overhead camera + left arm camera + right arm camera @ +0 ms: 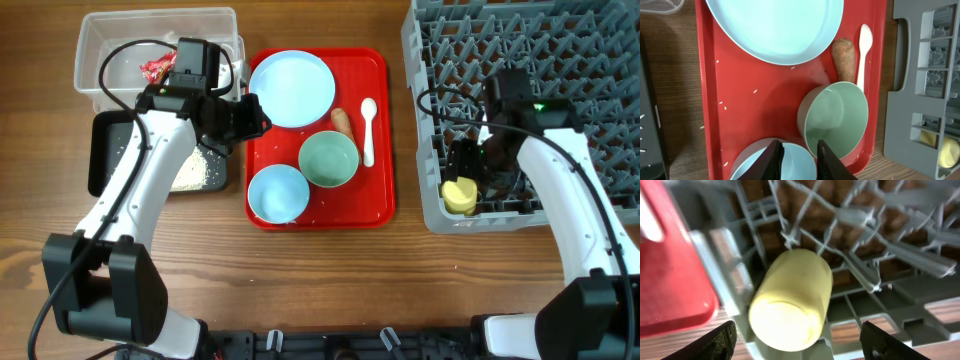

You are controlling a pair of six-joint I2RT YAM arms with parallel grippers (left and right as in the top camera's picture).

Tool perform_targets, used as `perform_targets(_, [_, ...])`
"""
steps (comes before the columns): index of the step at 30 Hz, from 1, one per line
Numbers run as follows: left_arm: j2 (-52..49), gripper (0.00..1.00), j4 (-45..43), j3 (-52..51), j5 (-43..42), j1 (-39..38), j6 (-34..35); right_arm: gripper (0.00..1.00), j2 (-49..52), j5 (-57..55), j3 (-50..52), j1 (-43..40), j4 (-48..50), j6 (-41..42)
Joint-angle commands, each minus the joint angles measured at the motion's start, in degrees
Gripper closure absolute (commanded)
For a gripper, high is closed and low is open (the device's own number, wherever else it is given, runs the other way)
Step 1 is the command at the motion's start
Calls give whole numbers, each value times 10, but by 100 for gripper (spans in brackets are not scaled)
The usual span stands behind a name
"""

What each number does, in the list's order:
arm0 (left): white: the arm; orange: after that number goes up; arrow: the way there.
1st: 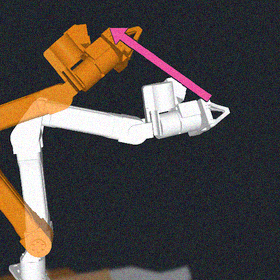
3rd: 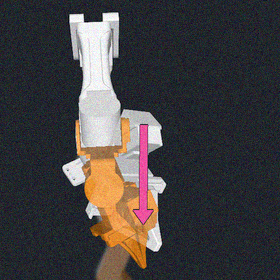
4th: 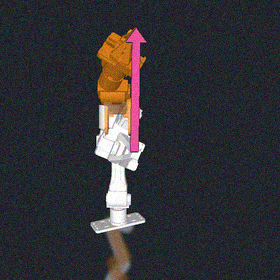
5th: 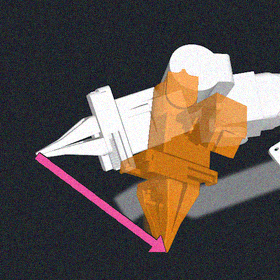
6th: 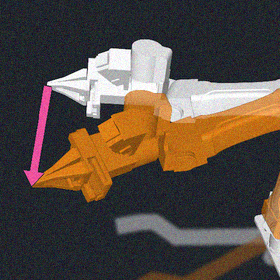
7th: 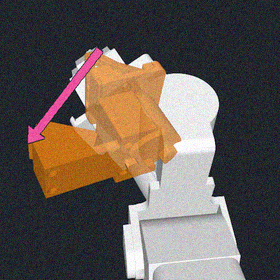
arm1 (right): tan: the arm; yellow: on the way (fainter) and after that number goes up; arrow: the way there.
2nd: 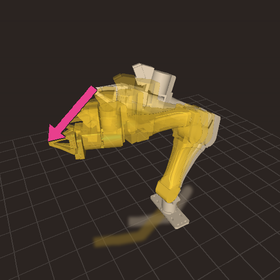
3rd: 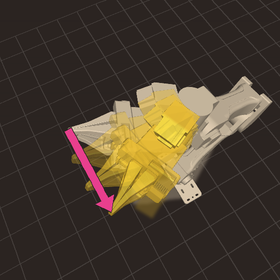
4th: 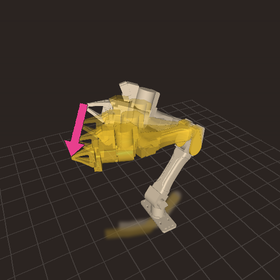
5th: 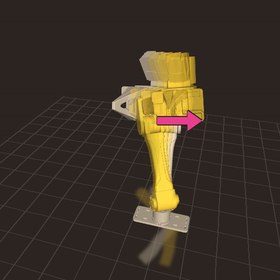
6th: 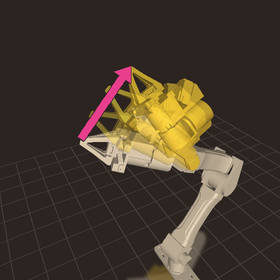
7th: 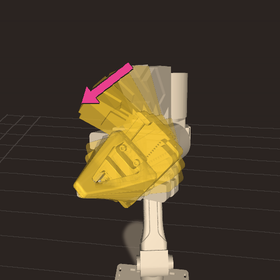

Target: Sort waste into correct bins and load items into the dishwasher rack

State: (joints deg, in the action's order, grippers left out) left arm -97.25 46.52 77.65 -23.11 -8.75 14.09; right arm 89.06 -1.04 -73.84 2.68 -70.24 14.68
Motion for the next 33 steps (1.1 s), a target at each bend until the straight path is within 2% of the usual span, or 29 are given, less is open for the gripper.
perform_targets(1, [8,73,1,3,7,-3,-4,19,-13,46,-84,0,-5,-31])
perform_targets(5, [8,69,0,3,41,-19,-4,22,-37,150,-132,16,43,-43])
perform_targets(9, [8,68,-11,3,54,-64,-38,21,-38,159,-131,48,97,-39])
perform_targets(12, [8,65,-31,3,80,-146,-134,19,-38,156,-131,48,108,-37])
perform_targets(18, [-24,54,-62,3,196,-313,-214,18,-38,111,-131,48,102,-25])
perform_targets(20, [-54,55,-69,3,243,-353,-214,18,-38,111,-131,48,101,-25])
perform_targets(23, [-72,60,-69,3,247,-367,-205,18,-38,111,-131,48,100,-26])
perform_targets(25, [-72,61,-76,4,247,-359,-169,18,-38,112,-131,48,100,-26])
perform_targets(29, [-71,64,-87,4,247,-304,-39,18,-38,119,-130,49,100,-24])
perform_targets(33, [-71,52,-141,4,227,-254,-11,19,-38,131,-130,49,108,-10])
